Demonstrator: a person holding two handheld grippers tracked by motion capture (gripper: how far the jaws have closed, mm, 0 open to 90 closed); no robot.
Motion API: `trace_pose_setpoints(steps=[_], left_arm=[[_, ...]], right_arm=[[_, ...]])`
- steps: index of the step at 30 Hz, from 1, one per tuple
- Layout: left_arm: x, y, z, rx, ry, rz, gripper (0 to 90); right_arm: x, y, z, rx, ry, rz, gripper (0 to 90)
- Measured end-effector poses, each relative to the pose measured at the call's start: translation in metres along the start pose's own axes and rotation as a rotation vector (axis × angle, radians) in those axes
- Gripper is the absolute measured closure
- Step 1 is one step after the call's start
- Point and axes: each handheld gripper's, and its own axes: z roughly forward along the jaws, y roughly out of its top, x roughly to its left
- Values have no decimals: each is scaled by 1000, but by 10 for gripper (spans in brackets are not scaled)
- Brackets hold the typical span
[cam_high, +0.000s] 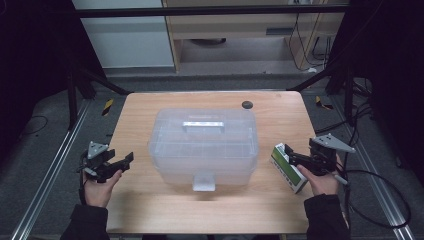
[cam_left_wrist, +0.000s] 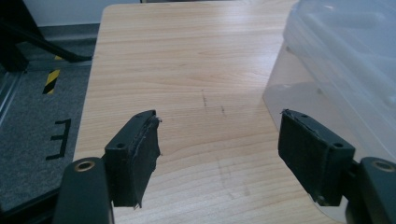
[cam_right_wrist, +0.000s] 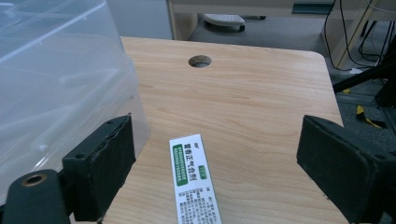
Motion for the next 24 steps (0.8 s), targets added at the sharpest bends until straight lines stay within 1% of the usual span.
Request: trace_pose_setpoints(steps=[2,3,4,5,7,9,11,13,16,17,21,24], left_arm=[[-3,2,-1,-3,-15,13,313],[-4,3,-2,-8,-14,19,313],[-4,6,-5,-13,-14,26,335],[-5,9,-8,-30,-24,29,339],[-6,12,-10,-38,-23,34,345],[-8,20,-14,-54,-25,58,356],[-8,23,-16,-59,-29,65,361],[-9,29,-19,-72,-33,81,367],[-11,38,-26,-90,-56,93,369],[-12,41,-28,-95,-60,101,369],[-15,50,-32,-110,-71,103,375],[-19,58,-32,-112,-82,122,378]], right_arm=[[-2,-1,-3,-4,6,-6,117],[-2,-1,-3,-4,6,-6,117],[-4,-1,-5,-3,9,-7,119],[-5,-2,-6,-3,10,-9,119],[-6,-2,-7,-2,11,-10,119],[-10,-5,-8,2,16,-10,119],[-11,-6,-8,5,15,-12,119],[-13,-7,-8,8,19,-10,121],[-13,-6,-10,7,27,-12,121],[-12,-4,-12,4,30,-20,121],[-11,-2,-14,-1,38,-22,121],[-11,-1,-15,3,41,-29,122]])
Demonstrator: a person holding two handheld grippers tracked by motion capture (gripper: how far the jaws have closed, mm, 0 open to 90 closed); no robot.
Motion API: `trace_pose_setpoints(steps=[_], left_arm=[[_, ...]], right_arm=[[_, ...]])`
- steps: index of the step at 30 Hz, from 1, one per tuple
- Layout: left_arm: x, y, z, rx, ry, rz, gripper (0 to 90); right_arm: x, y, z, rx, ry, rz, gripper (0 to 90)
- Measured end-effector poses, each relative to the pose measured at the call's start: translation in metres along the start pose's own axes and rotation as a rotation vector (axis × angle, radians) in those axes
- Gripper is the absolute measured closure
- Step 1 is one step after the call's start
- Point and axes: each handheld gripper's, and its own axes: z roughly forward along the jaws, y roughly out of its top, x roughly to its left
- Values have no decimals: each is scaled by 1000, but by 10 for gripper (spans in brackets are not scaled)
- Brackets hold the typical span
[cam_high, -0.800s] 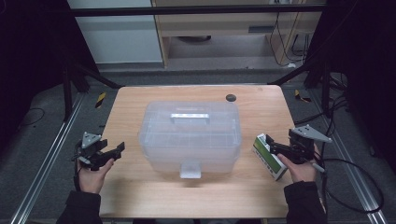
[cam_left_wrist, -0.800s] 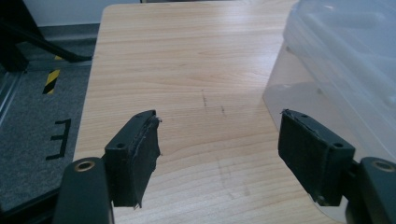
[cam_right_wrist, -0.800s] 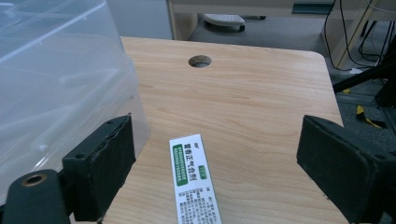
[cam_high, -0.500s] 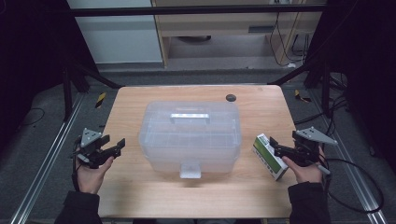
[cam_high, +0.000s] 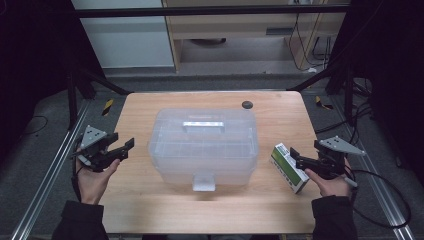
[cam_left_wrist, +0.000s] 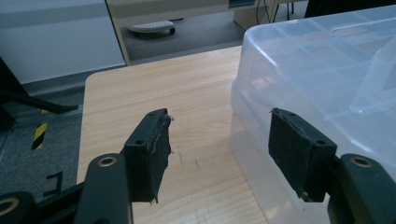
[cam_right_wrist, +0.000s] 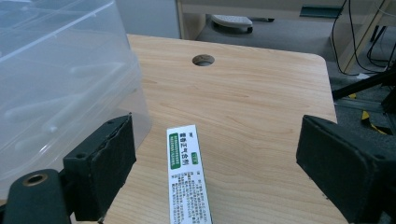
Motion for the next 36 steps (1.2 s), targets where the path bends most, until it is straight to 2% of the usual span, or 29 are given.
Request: trace_pose_setpoints(steps=[6,11,16,23,29,30,36], left_arm=[[-8,23,-4,-18,-20,44,382],[-13,35,-7,-29,-27,65,383],[-20,47,-9,-34,-29,106,380],[-31,58,-8,-31,-40,152,379],[-42,68,-6,-42,-61,214,379],[-45,69,-5,-28,-67,213,377],[-59,76,0,-23,-96,266,370]], right_arm=[[2,1,2,13,15,-20,126],[4,1,4,21,21,-30,126],[5,1,4,20,25,-36,126],[7,1,5,23,33,-39,126],[7,1,5,25,35,-42,126],[7,1,5,27,35,-42,126],[7,1,5,33,35,-47,125]])
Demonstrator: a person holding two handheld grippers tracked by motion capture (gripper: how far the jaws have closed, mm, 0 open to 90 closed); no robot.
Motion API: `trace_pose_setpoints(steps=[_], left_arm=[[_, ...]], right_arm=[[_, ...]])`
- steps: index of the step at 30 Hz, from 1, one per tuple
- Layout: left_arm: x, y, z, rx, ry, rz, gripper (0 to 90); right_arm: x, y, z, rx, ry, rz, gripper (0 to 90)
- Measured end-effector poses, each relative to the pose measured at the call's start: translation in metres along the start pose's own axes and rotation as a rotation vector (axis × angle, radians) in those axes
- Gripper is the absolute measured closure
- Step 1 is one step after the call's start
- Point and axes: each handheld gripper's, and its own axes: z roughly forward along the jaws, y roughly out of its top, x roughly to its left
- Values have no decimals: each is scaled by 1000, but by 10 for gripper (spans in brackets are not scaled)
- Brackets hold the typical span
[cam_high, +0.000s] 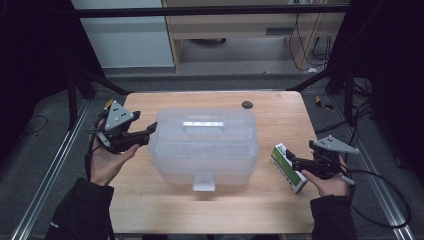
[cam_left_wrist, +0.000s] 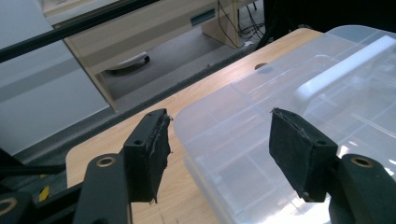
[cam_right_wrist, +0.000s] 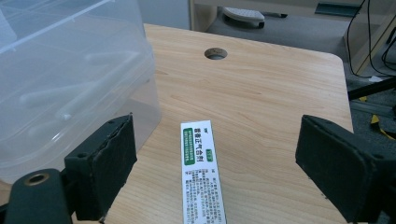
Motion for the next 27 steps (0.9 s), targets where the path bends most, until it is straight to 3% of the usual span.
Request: trace_pose_setpoints(steps=[7,14,21,27], left_arm=[[-11,8,9,15,-27,61,357],[-23,14,16,43,-39,150,339],[-29,18,22,72,-41,199,320],[-36,22,30,102,-72,238,306]], right_arm=[[0,1,1,1,0,0,124],[-1,1,-1,-1,-1,4,124],[0,0,0,5,2,1,124],[1,0,1,10,10,-6,123]])
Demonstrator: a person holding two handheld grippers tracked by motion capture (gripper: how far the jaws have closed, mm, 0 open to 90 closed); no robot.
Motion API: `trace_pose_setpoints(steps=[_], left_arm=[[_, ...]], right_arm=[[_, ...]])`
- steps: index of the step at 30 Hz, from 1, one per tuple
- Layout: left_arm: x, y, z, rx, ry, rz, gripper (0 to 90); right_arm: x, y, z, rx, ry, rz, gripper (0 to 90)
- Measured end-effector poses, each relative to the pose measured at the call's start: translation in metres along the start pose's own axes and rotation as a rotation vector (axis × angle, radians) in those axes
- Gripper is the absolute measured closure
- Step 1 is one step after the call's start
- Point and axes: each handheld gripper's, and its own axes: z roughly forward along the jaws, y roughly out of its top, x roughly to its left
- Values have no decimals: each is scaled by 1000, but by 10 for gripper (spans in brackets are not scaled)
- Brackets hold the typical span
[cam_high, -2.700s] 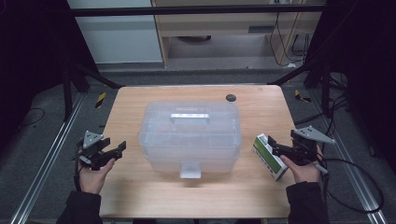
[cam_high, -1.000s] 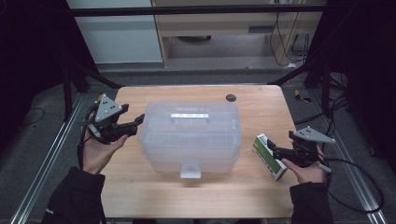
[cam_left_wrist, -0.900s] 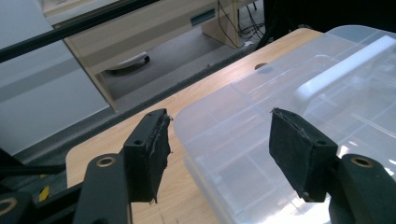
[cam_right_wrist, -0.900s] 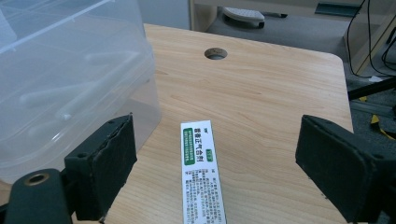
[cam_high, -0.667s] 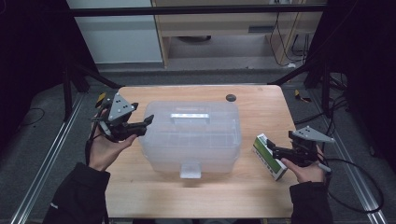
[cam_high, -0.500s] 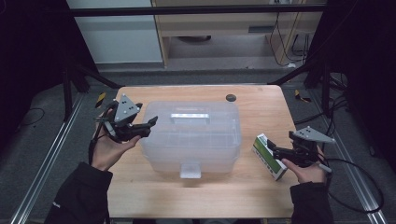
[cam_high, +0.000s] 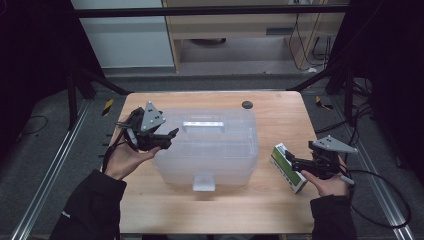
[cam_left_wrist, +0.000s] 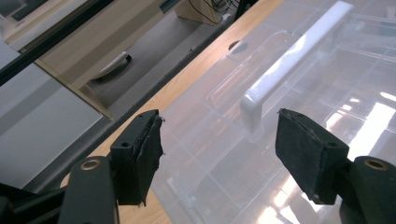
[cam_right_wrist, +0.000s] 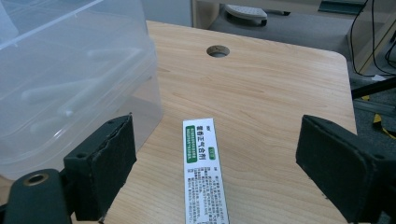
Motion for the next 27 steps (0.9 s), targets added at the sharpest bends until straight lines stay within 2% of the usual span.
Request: trace_pose_setpoints(steps=[7,12,15,22,27], left_arm=[[-4,7,12,55,-17,70,300],[-8,11,17,68,-21,102,302],[-11,13,19,85,-23,142,302],[-18,16,25,109,-10,187,308],[-24,21,30,126,1,243,321]], right_arm=[[-1,0,1,7,-6,6,120],[0,-1,1,7,-1,2,120],[0,-2,2,13,0,3,120],[1,-2,4,17,4,-12,120],[3,-3,5,25,10,-21,120]])
